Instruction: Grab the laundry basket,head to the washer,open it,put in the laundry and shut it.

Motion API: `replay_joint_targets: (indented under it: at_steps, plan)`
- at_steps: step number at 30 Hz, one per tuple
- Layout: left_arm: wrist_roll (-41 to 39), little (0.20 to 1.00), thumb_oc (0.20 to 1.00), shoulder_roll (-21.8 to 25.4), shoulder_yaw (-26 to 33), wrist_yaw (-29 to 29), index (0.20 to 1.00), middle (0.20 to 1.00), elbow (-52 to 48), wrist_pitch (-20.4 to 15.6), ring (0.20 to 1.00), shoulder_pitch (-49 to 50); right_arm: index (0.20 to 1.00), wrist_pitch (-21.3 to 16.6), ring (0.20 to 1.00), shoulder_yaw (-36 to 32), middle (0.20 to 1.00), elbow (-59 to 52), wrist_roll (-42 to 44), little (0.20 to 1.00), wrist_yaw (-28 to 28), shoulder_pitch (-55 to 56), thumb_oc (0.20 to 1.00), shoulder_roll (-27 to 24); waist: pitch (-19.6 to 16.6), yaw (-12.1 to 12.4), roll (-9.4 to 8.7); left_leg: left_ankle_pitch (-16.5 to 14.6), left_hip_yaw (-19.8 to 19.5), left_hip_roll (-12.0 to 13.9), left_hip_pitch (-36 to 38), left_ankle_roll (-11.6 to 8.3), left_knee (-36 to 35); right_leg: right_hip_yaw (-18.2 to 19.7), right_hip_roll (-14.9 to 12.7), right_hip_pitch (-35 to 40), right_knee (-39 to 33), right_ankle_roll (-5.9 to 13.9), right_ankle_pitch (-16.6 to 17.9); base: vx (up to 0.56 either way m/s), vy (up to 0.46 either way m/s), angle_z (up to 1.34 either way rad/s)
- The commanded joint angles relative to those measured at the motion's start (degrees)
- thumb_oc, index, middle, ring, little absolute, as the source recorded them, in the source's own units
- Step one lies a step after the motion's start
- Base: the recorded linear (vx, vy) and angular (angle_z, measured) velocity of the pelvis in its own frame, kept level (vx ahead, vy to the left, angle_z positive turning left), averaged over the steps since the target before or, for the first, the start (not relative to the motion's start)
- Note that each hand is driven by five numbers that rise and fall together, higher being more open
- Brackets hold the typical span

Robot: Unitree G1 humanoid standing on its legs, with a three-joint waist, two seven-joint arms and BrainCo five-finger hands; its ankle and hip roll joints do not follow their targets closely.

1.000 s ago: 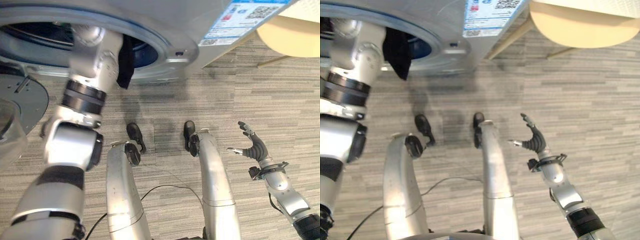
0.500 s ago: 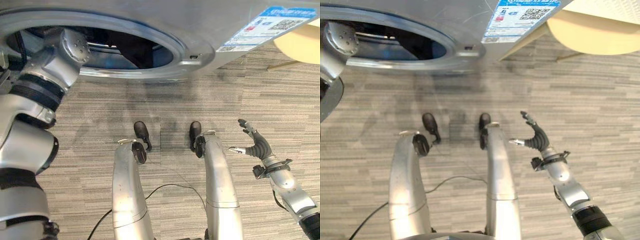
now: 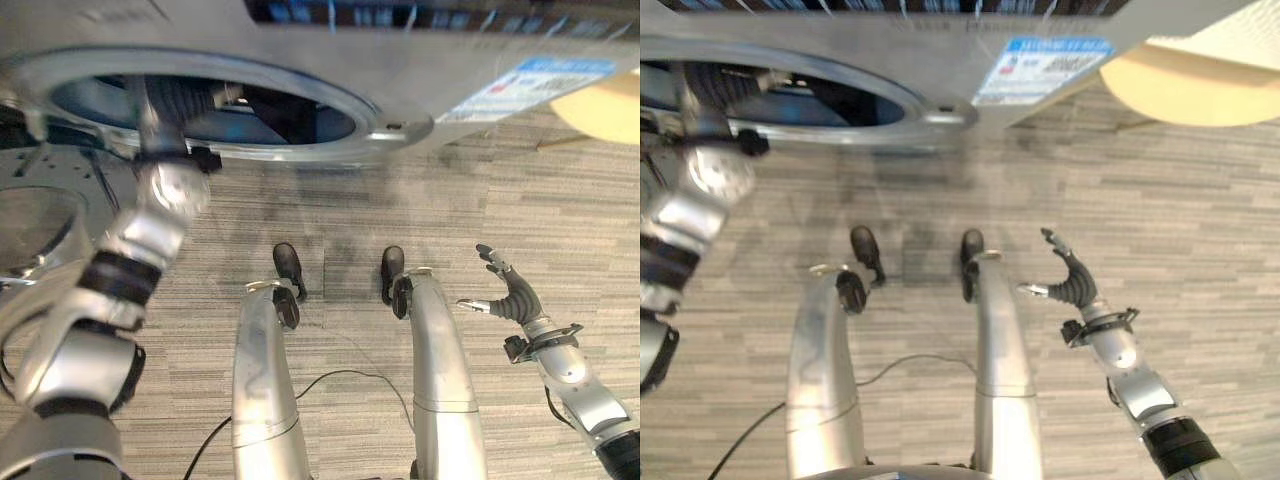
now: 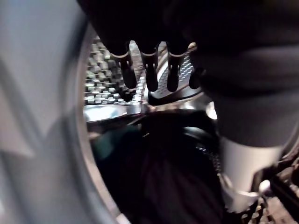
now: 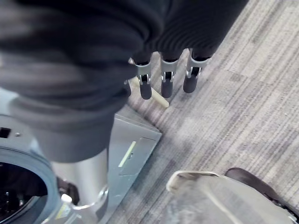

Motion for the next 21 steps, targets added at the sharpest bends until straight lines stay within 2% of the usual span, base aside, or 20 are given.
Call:
replay_joint_targets:
  at_steps: [1,2,4,6,9,10,11,16,18,21]
  plan:
    - [-5.2,1.0,1.0,-5.8,1.6,-4.3,1.0,1.0,-0.8,-5.6,1.0,9.9,1.0,0.9,1.0,1.0,1.0,3.8,-3.6,1.0,-1.3,4.4,1.0,-0.2,-7.8,-0.1,2.37,0.7,-0.6,-2.3,9.4,1.59,-8.0,-3.6,-1.6,11.2,-12.8,-0.43,5.1,-0.1,-0.024,0.24]
    - [-7.1,1.0,1.0,-9.1,3.3,-6.6,1.0,1.0,-1.7,-6.9,1.0,16.9,1.0,1.4,1.0,1.5,1.0,7.2,-5.5,1.0,-1.1,4.1,1.0,1.2,-7.5,0.3,2.33,1.9,-0.3,-2.5,15.8,1.35,-13.7,-4.0,-1.9,16.2,-16.9,0.28,6.3,-0.07,-0.016,0.26]
    - [-9.1,1.0,1.0,-10.3,4.2,-8.4,1.0,1.0,-2.6,-7.6,1.0,20.3,1.0,1.6,1.0,1.3,1.0,7.9,-6.3,1.0,-1.0,4.2,1.0,1.6,-7.0,0.4,2.27,2.5,-0.3,-2.7,19.2,1.21,-16.4,-4.3,-2.2,19.2,-18.7,0.46,6.7,-0.02,-0.003,0.13]
    - [-13.2,1.0,1.0,-14.8,5.0,-12.2,1.0,1.0,-2.0,-8.4,1.0,27.5,1.0,2.2,1.0,2.0,1.0,13.4,-7.8,1.0,-1.0,3.5,1.0,3.4,-6.7,1.1,2.31,4.3,-0.1,-3.5,27.2,0.79,-23.3,-5.3,-2.4,26.7,-24.6,1.12,8.6,0.02,0.001,0.12]
    - [-13.8,1.0,1.0,-16.4,5.0,-14.1,1.0,1.0,-1.0,-8.6,1.0,30.1,1.0,2.5,1.0,2.5,1.0,16.9,-8.2,1.0,-0.9,2.9,1.0,4.5,-6.2,1.3,2.3,5.5,-0.1,-4.2,32.7,0.69,-27.6,-5.8,-2.4,31.8,-28.3,1.54,9.7,0.03,0.01,0.13]
    - [-15.0,1.0,1.0,-17.6,5.1,-15.1,1.0,1.0,0.9,-8.4,1.0,31.3,1.0,2.6,1.0,2.8,1.0,18.9,-7.8,1.0,-0.8,2.4,1.0,5.5,-5.8,1.4,2.26,6.4,-0.1,-4.5,35.9,0.5,-30.0,-6.2,-2.4,35.2,-30.6,1.67,10.3,-0.03,0.006,0.05]
    - [-15.5,1.0,1.0,-18.5,5.4,-15.8,1.0,1.0,2.6,-8.3,1.0,32.5,1.0,2.7,1.0,2.7,1.0,20.4,-7.5,1.0,-0.7,2.1,1.0,6.4,-5.8,1.5,2.27,9.4,0.6,-4.5,37.9,0.85,-32.8,-7.2,-2.4,37.6,-34.0,1.26,13.1,-0.03,-0.002,0.02]
    - [-15.4,1.0,1.0,-22.3,7.2,-17.6,1.0,1.0,9.7,-7.5,1.0,38.3,1.0,3.0,1.0,2.2,1.0,28.6,-4.7,1.0,-0.2,0.9,1.0,11.2,-6.1,2.0,2.41,12.6,0.7,-5.4,52.7,-0.18,-43.4,-8.5,-1.7,51.9,-44.1,2.61,15.9,0.11,0.007,0.02]
    - [-13.8,1.0,1.0,-24.3,8.2,-19.0,1.0,1.0,16.4,-6.8,1.0,42.2,1.0,3.5,1.0,1.2,1.0,33.4,-3.1,1.0,0.9,1.4,1.0,14.2,-8.0,2.3,2.44,14.1,0.7,-6.1,63.3,-0.76,-50.6,-9.3,-0.9,61.9,-50.8,3.82,17.5,0.26,0.003,-0.03]
    - [-12.3,1.0,1.0,-25.0,9.0,-19.9,1.0,1.0,18.1,-6.2,1.0,44.3,1.0,3.6,1.0,0.8,1.0,34.8,-3.0,1.0,1.6,1.8,1.0,15.0,-9.3,2.4,2.58,14.8,0.9,-6.4,67.0,-1.06,-53.5,-9.2,-0.7,65.4,-54.0,4.51,18.5,0.12,0.009,-0.02]
